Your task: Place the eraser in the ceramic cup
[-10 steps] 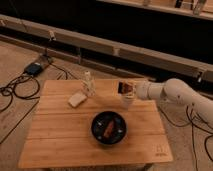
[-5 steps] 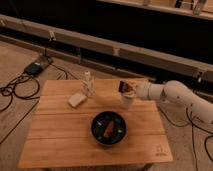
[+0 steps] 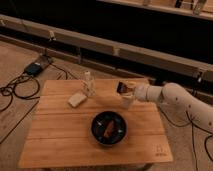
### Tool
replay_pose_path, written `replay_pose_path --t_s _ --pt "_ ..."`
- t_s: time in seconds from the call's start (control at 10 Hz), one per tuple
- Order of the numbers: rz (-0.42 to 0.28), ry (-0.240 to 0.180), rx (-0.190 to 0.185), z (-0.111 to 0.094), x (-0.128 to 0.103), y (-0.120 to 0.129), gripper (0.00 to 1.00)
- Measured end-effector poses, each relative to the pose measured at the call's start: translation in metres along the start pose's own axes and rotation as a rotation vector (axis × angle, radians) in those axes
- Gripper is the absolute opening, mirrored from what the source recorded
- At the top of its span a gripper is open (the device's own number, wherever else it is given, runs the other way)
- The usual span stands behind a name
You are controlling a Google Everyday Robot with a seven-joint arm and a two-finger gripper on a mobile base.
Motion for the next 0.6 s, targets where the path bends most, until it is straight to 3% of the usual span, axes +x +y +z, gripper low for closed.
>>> replay_pose_path --t_s 0.4,0.6 --pt "0.036 -0.028 -0.018 -0.008 -0.022 0.000 0.56" --pt "0.042 -0.028 -0.034 -0.010 -0.024 0.005 0.73"
